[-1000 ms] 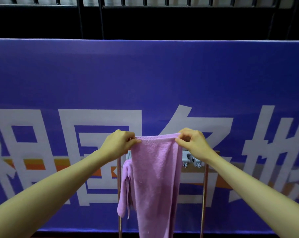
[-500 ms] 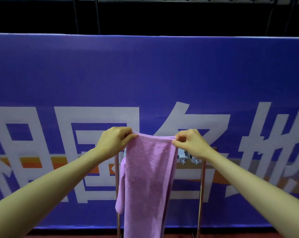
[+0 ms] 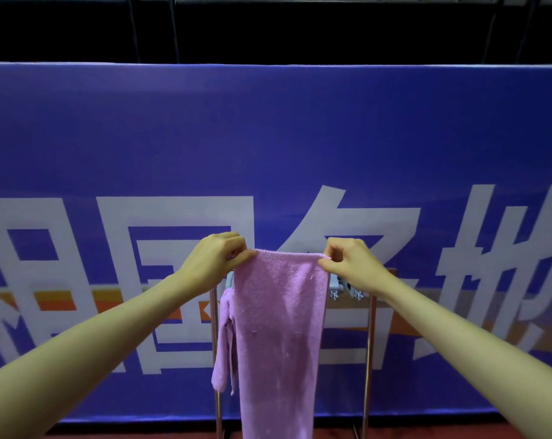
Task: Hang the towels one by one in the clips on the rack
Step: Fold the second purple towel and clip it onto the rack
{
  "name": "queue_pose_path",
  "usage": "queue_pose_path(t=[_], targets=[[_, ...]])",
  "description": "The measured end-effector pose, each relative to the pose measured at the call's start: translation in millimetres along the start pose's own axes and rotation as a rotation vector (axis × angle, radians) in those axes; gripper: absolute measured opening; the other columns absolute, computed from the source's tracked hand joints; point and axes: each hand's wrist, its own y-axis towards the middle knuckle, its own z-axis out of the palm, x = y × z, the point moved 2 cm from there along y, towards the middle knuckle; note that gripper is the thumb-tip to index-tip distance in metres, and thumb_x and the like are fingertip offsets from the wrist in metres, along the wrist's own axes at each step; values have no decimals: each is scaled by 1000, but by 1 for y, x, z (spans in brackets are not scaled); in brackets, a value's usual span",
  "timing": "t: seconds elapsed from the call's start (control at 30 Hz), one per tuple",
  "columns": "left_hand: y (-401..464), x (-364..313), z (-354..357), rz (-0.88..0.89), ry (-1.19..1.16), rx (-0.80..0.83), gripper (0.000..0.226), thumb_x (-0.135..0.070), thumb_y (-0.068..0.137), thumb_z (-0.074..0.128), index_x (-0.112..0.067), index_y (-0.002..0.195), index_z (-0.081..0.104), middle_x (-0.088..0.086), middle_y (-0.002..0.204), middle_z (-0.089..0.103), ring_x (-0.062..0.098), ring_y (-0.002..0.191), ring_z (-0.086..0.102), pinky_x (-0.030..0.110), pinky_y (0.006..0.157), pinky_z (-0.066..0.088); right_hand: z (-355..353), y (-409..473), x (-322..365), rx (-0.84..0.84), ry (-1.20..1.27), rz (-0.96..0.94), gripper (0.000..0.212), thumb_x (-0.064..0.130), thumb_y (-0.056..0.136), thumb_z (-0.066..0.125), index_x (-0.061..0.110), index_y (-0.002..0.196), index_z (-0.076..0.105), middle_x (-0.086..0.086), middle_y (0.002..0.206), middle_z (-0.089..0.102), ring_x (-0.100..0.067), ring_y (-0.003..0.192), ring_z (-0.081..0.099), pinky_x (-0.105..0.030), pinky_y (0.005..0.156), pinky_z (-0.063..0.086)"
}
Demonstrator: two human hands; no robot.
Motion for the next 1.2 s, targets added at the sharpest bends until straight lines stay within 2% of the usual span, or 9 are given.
queue_pose_path(t=[0.1,0.2,0.43,0.63,0.73,0.83,1.0,1.1,1.2], targets=[[-1,-4,-1,-22,-30,-38,36,-39,86,57,-6,73,64,3,73,61,18,63,57,30,59,51,-3,1,-3,-58,29,5,17,12,81,69,8,67,61,-8,68,64,-10,59,50,-29,59,44],[0,-7,1,-172,-173,-113,28,-27,83,68,-4,68,62,5,69,59,16,62,53,27,57,47,-5,2,-3,-97,34,22,16,13,79,69,6,67,61,-11,67,65,-11,60,50,-36,61,46],[-4,-15,9,-369,-387,-137,27,-23,82,71,-1,69,61,12,68,63,15,62,53,32,59,50,-6,-1,-2,-121,80,65,16,10,78,69,6,69,56,-13,71,63,-15,63,50,-36,60,45],[-4,-16,10,-332,-424,76,29,-21,84,69,-9,61,55,18,80,69,33,79,65,41,69,54,-8,-4,-6,-149,184,131,18,5,76,71,9,67,55,-16,73,63,-19,67,55,-44,68,53],[-4,-18,10,-296,-404,159,33,-21,83,70,-11,57,52,20,78,68,33,74,65,44,69,53,-7,-4,-10,-166,255,184,20,2,72,72,10,65,56,-16,70,61,-21,68,56,-49,73,54],[-5,-24,9,-279,-398,171,35,-20,83,70,-20,55,50,14,75,68,31,76,65,36,66,53,-5,-5,-10,-169,335,251,18,0,72,74,4,67,58,-15,71,61,-22,70,57,-49,77,53],[-6,-28,7,-298,-480,144,37,-12,84,67,-22,53,48,15,79,68,34,80,64,47,73,54,-6,-5,-6,-162,478,298,30,-6,74,71,9,61,50,-14,72,56,-24,75,57,-37,73,52],[-4,-31,8,-342,-554,152,35,-3,85,61,-12,56,42,7,85,72,23,87,68,45,81,55,-5,-2,-5,-177,570,341,32,-12,74,66,12,65,46,-9,68,50,-23,73,54,-32,67,50],[-1,-32,11,-327,-596,183,29,4,81,54,-13,63,38,2,90,73,10,86,67,44,77,54,-3,0,-1,-148,692,371,29,-17,77,60,11,85,53,-5,69,47,-18,72,53,-28,63,47]])
